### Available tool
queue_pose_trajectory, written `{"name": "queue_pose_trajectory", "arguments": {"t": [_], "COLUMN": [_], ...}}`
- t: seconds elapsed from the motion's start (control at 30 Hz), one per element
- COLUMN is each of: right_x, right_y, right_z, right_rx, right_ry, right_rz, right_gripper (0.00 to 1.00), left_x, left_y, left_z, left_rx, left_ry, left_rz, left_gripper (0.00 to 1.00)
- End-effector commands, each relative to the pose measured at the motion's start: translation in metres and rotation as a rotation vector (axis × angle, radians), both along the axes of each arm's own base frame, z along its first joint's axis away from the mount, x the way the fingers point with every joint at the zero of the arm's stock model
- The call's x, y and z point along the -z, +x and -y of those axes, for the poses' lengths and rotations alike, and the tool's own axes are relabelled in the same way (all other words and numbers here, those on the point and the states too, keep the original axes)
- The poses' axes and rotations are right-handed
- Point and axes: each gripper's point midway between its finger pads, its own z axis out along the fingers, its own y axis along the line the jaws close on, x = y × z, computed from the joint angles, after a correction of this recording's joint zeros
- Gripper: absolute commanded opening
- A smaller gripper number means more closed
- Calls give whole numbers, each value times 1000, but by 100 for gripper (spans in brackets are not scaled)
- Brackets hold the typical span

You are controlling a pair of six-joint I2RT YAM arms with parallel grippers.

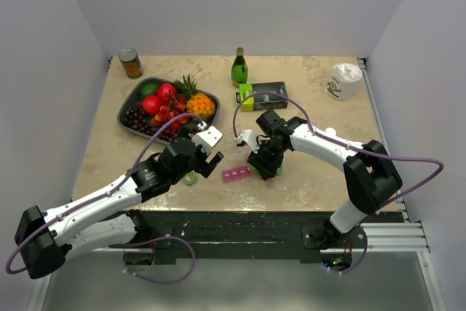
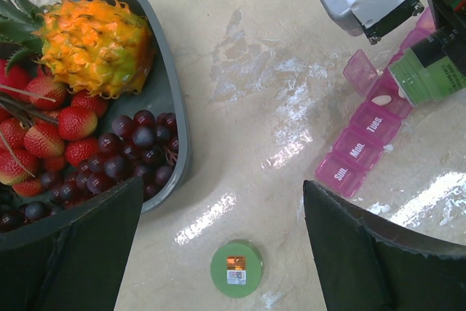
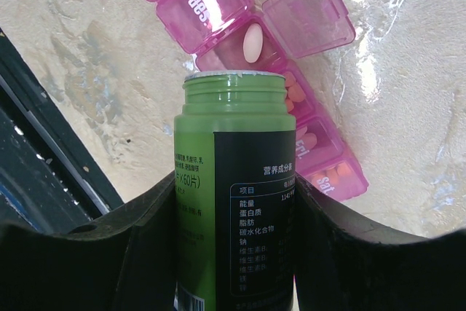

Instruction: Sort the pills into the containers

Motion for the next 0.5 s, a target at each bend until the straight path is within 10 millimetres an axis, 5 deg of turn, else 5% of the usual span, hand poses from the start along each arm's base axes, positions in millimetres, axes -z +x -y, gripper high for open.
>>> {"name": "queue_pose_trajectory", "arguments": {"t": [0.0, 0.47], "right_x": [-12, -14], "right_y": [7, 7], "right_z": [-8, -6], "right_rx": [4, 9], "right_ry": [9, -7], "right_rz": [22, 23], "right_gripper": [0, 0], "left_x": [-6, -6], "left_y": [1, 1], "left_z": [1, 1], "left_rx": [19, 19], "left_ry": [3, 1], "left_rz": [24, 24], "left_gripper": [95, 95]}}
